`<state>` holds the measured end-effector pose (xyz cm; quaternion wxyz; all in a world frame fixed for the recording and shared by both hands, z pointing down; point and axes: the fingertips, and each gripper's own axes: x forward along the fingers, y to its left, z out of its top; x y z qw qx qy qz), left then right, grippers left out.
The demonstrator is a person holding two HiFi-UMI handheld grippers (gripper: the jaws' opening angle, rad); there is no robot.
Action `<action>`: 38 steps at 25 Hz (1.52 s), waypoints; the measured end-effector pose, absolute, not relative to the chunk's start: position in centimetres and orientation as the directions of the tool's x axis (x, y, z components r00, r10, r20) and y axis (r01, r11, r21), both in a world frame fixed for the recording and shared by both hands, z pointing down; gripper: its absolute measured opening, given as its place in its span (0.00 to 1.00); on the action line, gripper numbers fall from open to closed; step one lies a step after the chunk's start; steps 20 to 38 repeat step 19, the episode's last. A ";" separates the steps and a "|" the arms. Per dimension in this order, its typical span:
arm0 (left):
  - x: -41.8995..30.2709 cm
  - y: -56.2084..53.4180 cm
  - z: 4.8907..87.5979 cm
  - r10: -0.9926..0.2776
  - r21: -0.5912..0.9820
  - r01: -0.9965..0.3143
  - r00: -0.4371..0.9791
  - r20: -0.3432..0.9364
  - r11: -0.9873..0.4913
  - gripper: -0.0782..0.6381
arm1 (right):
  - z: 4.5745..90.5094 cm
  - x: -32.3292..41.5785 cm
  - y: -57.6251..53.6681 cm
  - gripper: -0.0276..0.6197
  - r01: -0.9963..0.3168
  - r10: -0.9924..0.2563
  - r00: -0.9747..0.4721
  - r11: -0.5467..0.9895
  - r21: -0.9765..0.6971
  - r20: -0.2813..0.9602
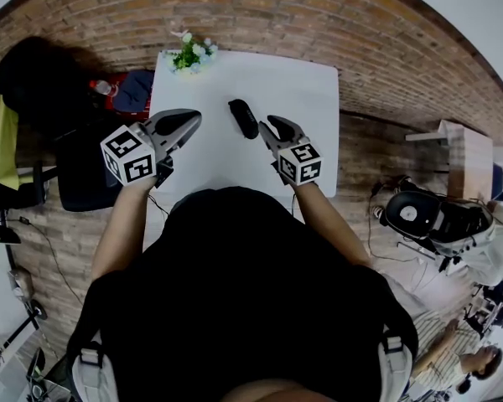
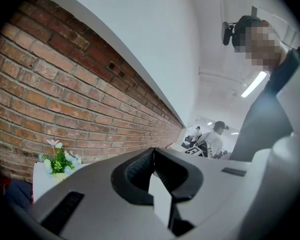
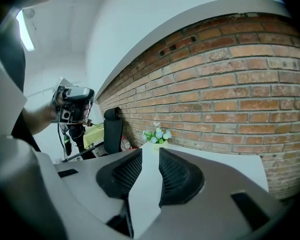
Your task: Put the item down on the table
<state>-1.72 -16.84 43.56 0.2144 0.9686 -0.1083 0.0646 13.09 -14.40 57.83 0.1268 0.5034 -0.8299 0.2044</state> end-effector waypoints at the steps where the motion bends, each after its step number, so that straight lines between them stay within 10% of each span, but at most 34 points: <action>1: -1.6 -16.8 43.6 -0.182 0.403 -0.238 0.968 0.172 -0.884 0.13 | 57.4 13.3 -14.3 0.23 -0.889 -0.789 -0.458 0.407 -0.211 0.409; 38: 0.5 -15.5 43.9 -0.138 0.393 -0.199 0.974 0.178 -0.898 0.13 | 51.8 15.1 -11.3 0.16 -0.900 -0.845 -0.436 0.400 -0.175 0.309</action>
